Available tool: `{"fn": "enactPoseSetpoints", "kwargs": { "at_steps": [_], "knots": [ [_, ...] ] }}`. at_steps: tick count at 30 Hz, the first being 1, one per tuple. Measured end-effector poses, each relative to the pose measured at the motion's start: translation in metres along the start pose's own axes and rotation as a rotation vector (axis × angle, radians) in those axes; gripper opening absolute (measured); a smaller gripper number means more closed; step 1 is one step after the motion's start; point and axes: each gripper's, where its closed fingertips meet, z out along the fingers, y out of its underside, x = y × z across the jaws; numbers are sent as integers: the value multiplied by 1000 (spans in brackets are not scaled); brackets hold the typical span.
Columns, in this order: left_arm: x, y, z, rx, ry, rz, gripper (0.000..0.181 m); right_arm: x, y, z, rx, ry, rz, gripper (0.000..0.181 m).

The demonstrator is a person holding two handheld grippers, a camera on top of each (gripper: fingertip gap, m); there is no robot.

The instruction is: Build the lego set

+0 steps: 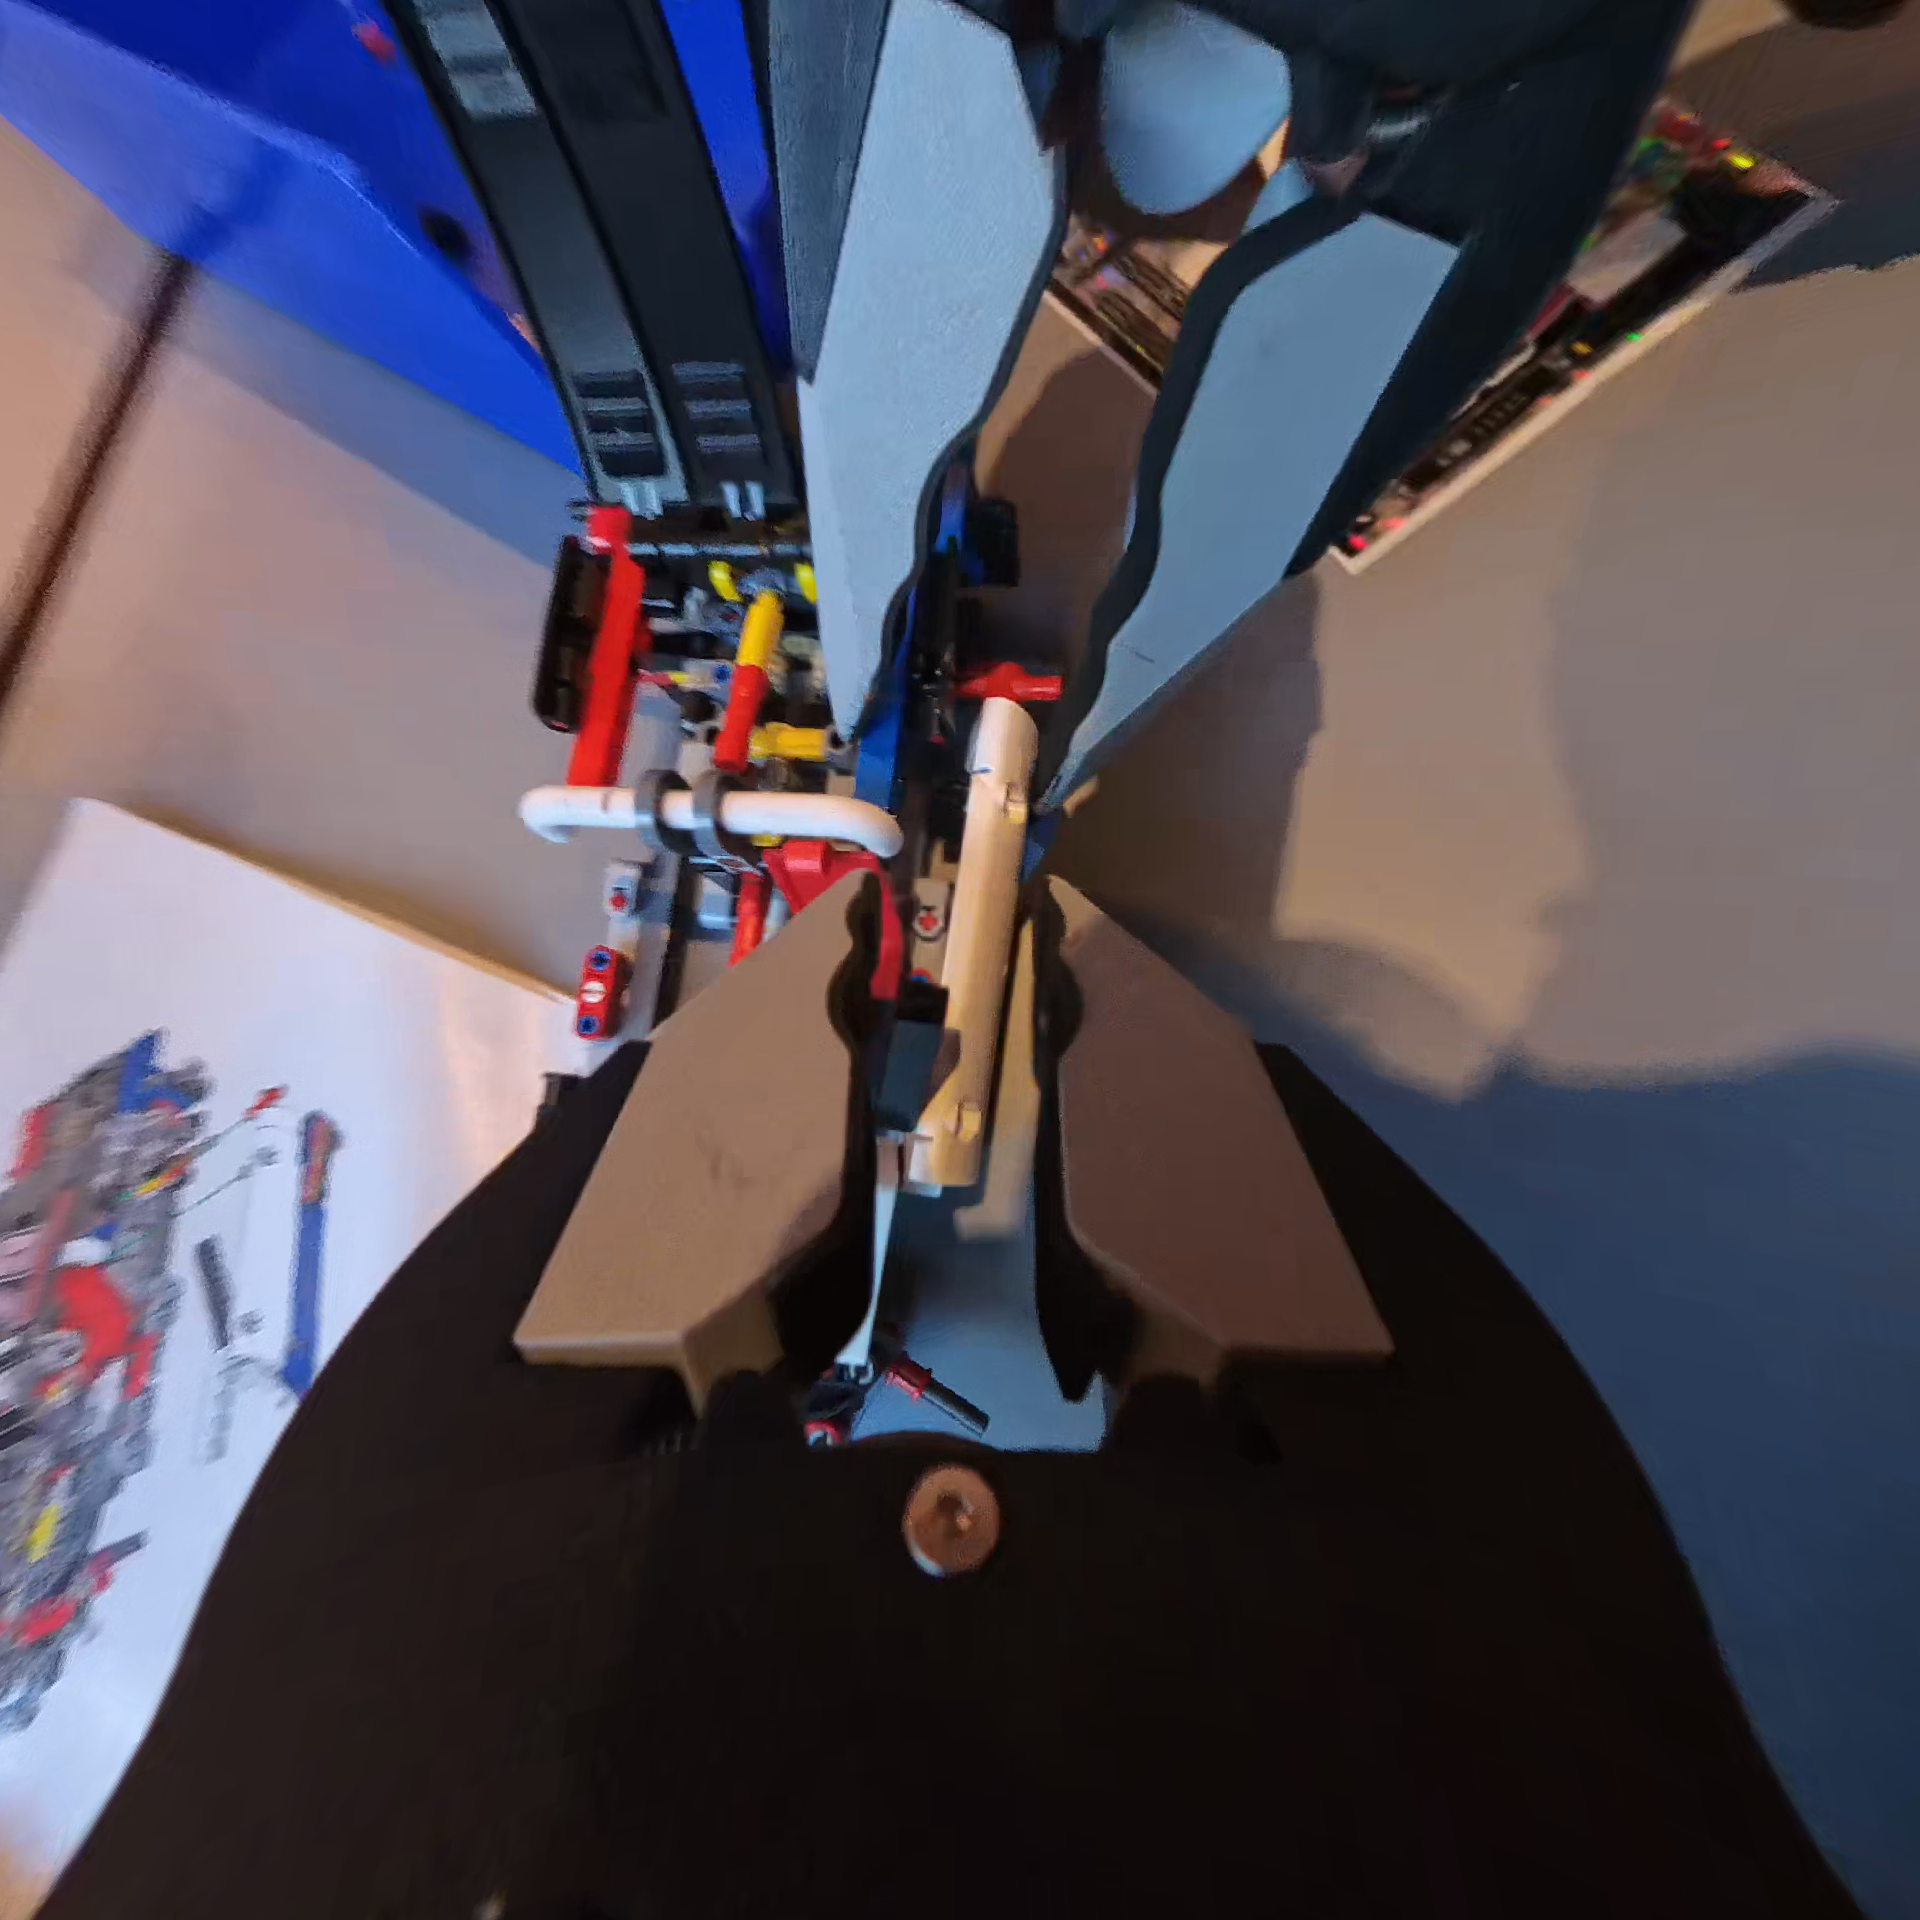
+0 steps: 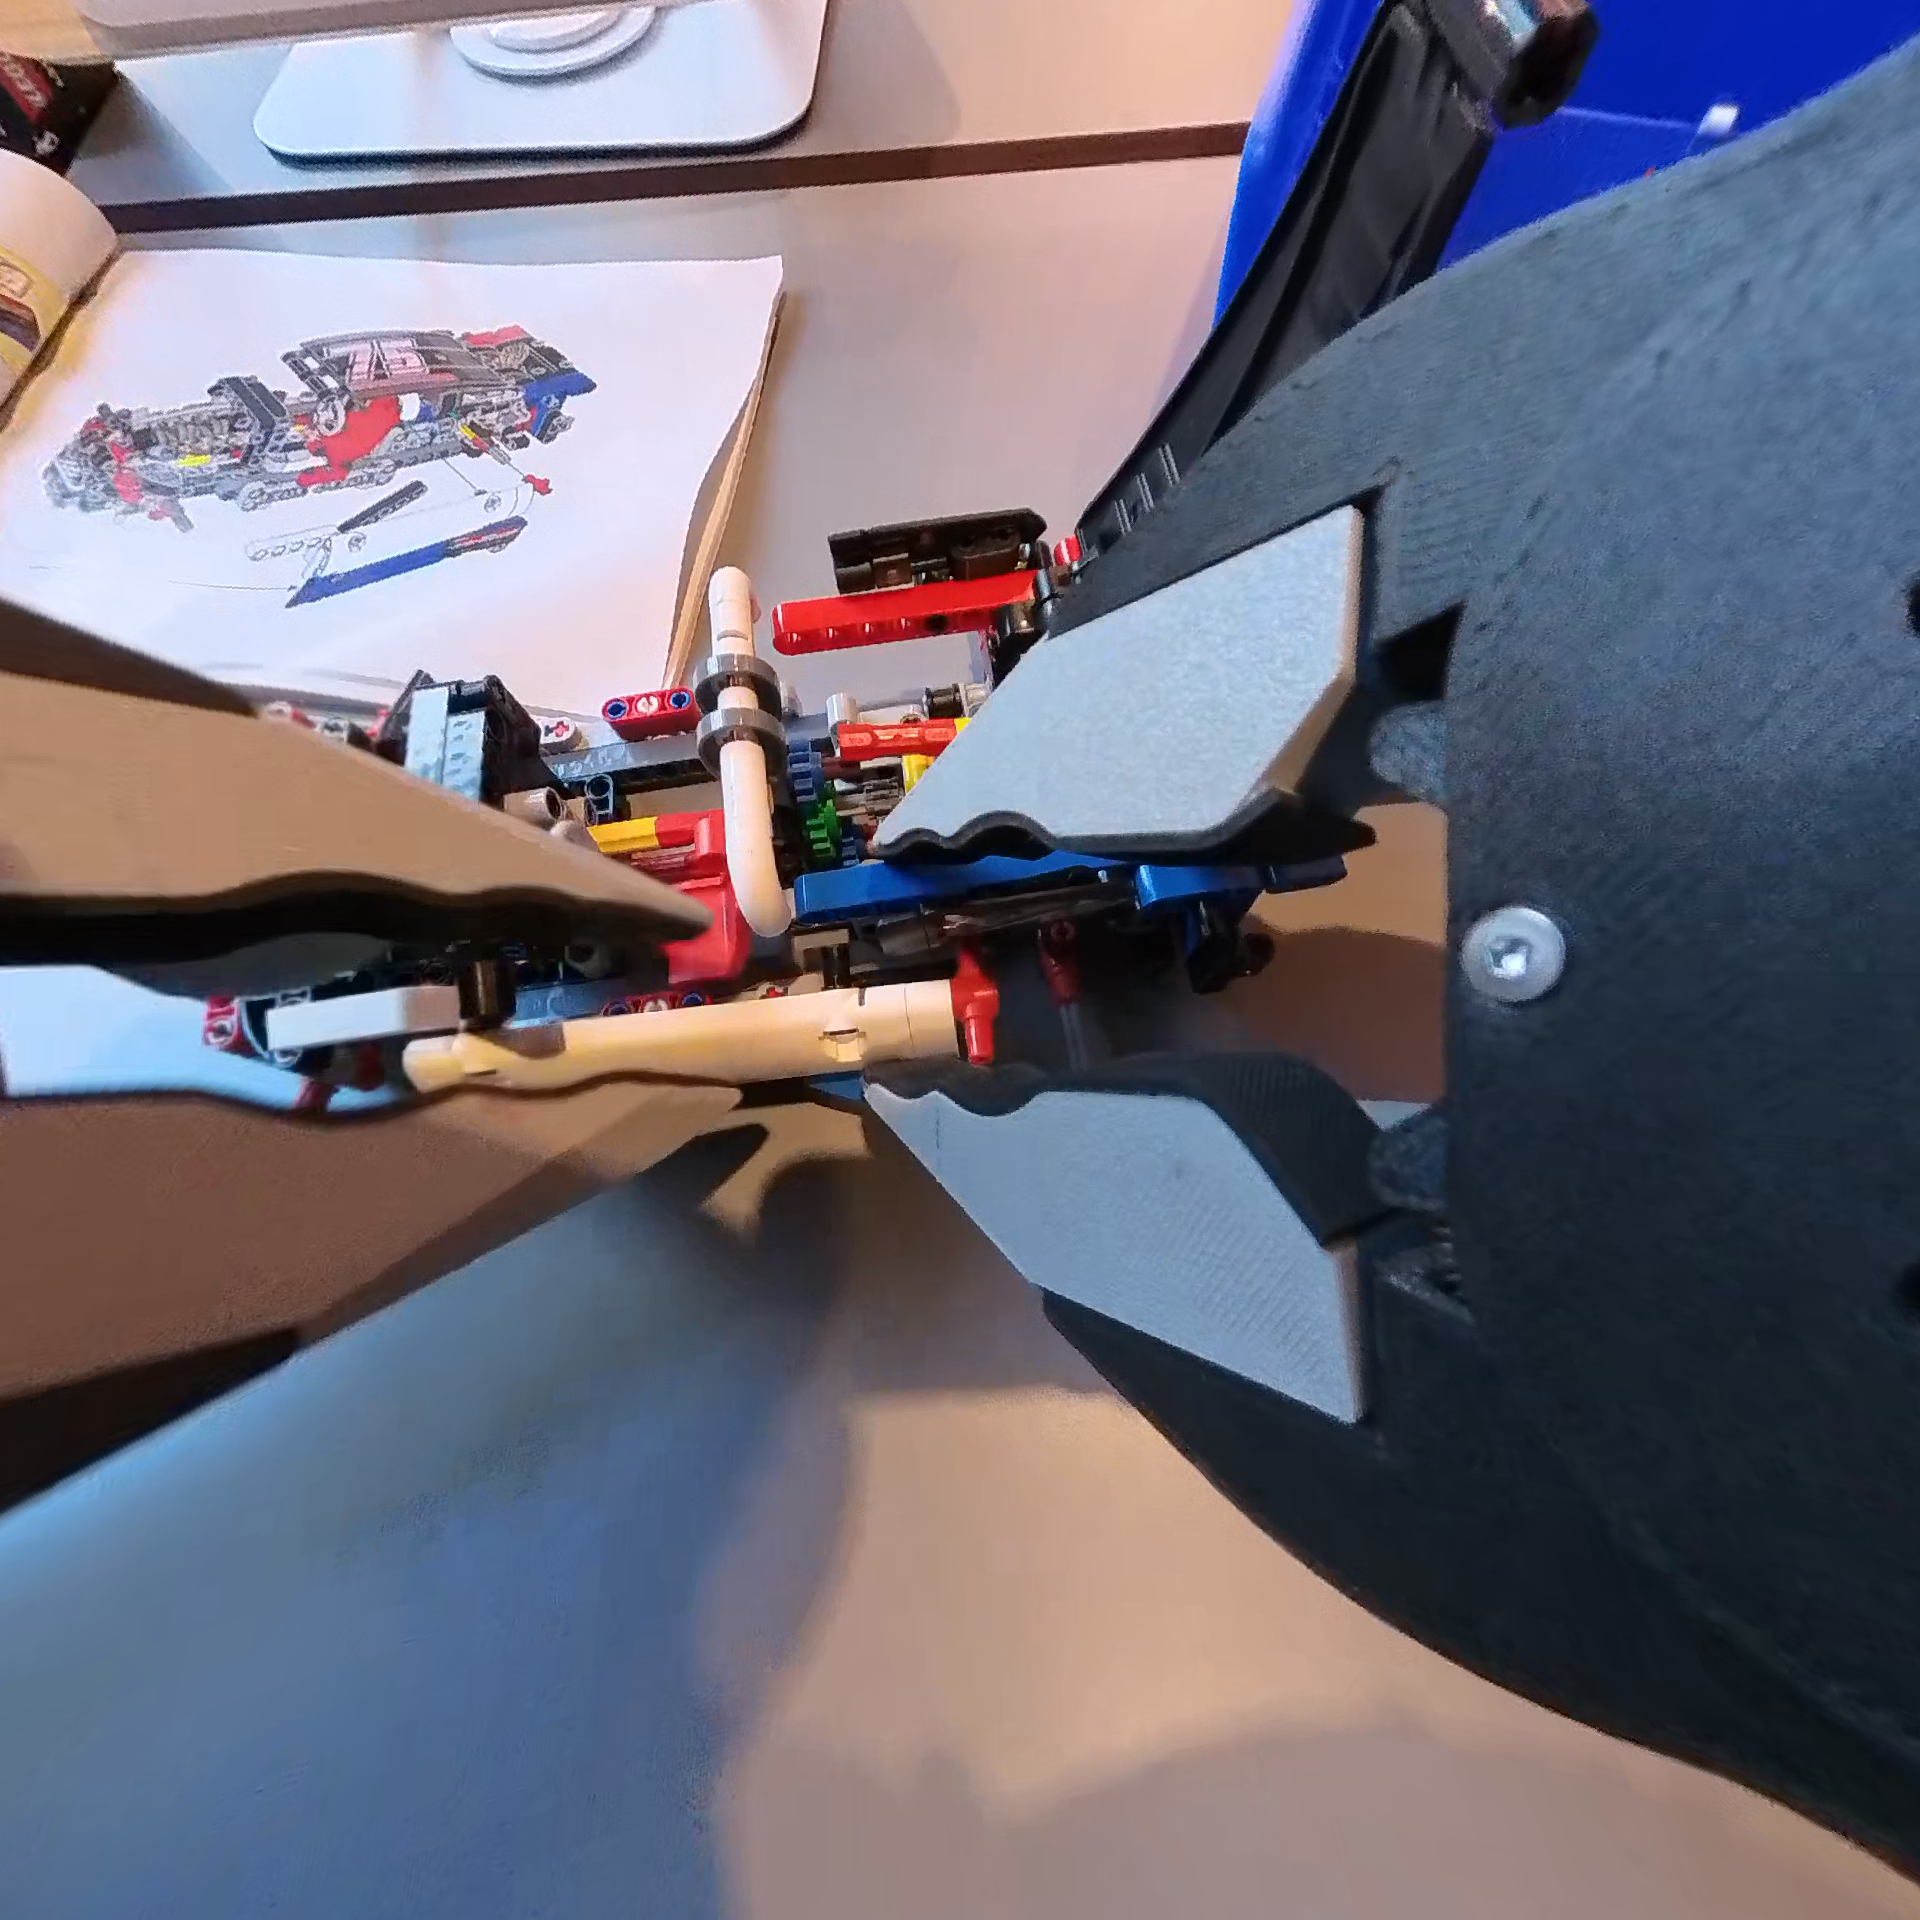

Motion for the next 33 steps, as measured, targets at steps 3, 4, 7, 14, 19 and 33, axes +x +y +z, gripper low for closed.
{"fn": "enactPoseSetpoints", "kwargs": {
  "at_steps": [3, 4, 7, 14, 19, 33],
  "knots": [
    [3, 0, -7, 72, -157, 115, 32, 0, 0, 0, 8, -6, 17, 34],
    [4, 2, -7, 73, -212, 166, 34, 0, -1, 0, 8, -7, 21, 34],
    [-1, 5, -7, 43, -388, 362, 36, 3, -1, 0, 3, 9, 24, 30],
    [18, -6, -9, 80, -503, 559, 33, 4, -1, 0, 2, 12, 52, 29],
    [1, 12, 6, -59, -557, 579, 36, 4, -1, 0, -3, -1, 81, 29],
    [-9, 19, 15, -43, -589, 611, 35, 3, -2, 5, -39, 4, 43, 31]
  ]
}}
